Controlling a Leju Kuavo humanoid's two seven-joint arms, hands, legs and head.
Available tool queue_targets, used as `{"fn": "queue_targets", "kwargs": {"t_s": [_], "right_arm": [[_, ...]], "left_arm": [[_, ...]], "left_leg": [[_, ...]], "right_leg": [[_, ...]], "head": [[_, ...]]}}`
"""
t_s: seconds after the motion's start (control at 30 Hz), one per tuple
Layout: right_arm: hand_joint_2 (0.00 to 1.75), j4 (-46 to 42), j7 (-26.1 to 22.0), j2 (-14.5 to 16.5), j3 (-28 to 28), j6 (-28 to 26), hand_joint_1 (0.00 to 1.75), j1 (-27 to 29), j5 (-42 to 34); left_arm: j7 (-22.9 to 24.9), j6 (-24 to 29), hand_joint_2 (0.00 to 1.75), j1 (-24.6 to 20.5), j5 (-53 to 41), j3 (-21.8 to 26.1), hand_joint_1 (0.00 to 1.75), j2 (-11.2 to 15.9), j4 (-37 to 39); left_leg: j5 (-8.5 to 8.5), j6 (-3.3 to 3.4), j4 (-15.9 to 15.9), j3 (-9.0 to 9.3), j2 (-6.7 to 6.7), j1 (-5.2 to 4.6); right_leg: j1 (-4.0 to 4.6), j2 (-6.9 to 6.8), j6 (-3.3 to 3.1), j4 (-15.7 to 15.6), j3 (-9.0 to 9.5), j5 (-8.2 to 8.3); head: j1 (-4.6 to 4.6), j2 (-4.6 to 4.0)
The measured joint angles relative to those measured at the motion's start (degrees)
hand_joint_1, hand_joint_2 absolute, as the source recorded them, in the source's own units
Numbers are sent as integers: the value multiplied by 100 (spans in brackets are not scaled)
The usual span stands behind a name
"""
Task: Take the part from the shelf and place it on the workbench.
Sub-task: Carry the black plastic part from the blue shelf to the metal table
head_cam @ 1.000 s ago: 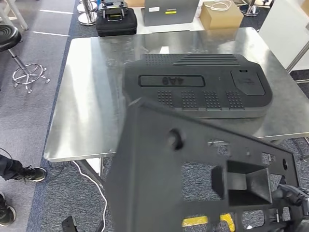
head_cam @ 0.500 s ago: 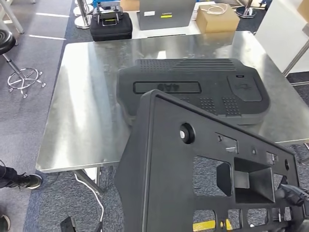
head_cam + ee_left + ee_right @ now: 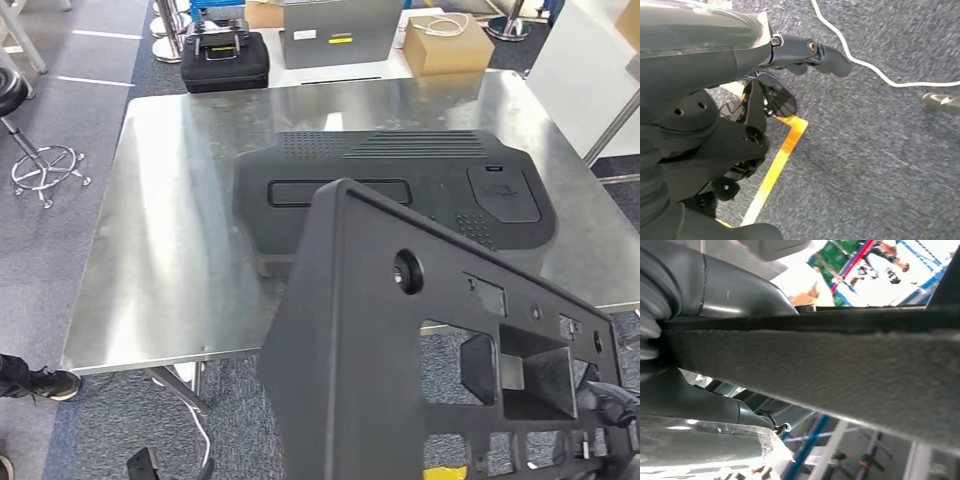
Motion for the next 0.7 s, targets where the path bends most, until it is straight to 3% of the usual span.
{"fn": "queue_targets", "kwargs": {"t_s": [0.1,0.2,0.23,0.27,0.3,0.37,0.43,0.6,0.63,0.7], "right_arm": [[175,-2,25,-22,4,-1,175,-20,-5],[175,4,61,-52,30,-2,175,-78,-1],[175,10,78,-66,42,-2,175,-93,3],[175,15,95,-80,51,-2,175,-104,7],[175,20,109,-94,58,-1,175,-111,10],[175,24,135,-120,68,-1,175,-123,16],[175,28,148,-143,80,0,175,-137,24],[175,31,156,-200,98,1,175,-162,36],[175,33,160,-214,100,1,175,-171,39],[175,51,174,-241,107,0,175,-188,42]], "left_arm": [[7,-7,175,-16,1,0,0,-2,0],[12,-14,175,-14,1,0,0,-2,0],[14,-15,175,-8,1,0,0,-2,0],[16,-16,175,-4,1,0,0,-2,0],[17,-17,175,-2,1,0,0,-1,0],[17,-22,175,-6,0,0,0,1,0],[17,-30,175,-19,-1,-2,0,4,0],[20,-51,175,-36,0,-4,0,3,0],[21,-55,175,-41,0,-4,0,1,0],[21,-61,175,-51,0,-5,0,-3,0]], "left_leg": [[-153,-60,211,-72,4,12],[-539,-55,1250,-625,2,2],[-574,-48,1523,-804,2,0],[-504,-34,1605,-897,2,-3],[-338,-14,1483,-894,2,-9],[119,57,827,-665,1,-40],[319,112,298,-452,2,-80],[267,171,79,-347,-4,-71],[263,190,51,-315,-1,-52],[228,217,38,-270,4,-41]], "right_leg": [[-17,4,-130,-54,55,-12],[9,-7,-229,-70,126,-62],[24,0,-247,-70,155,-84],[36,10,-256,-70,192,-111],[46,22,-258,-70,239,-142],[55,41,-242,-71,345,-215],[66,53,-194,-62,393,-276],[59,37,-36,30,357,-404],[55,27,-4,250,252,-516],[31,13,49,998,-167,-794]], "head": [[-7,0],[-13,-1],[-14,-1],[-13,-1],[-13,-1],[-10,-1],[-5,-1],[3,-1],[7,-1],[13,-1]]}}
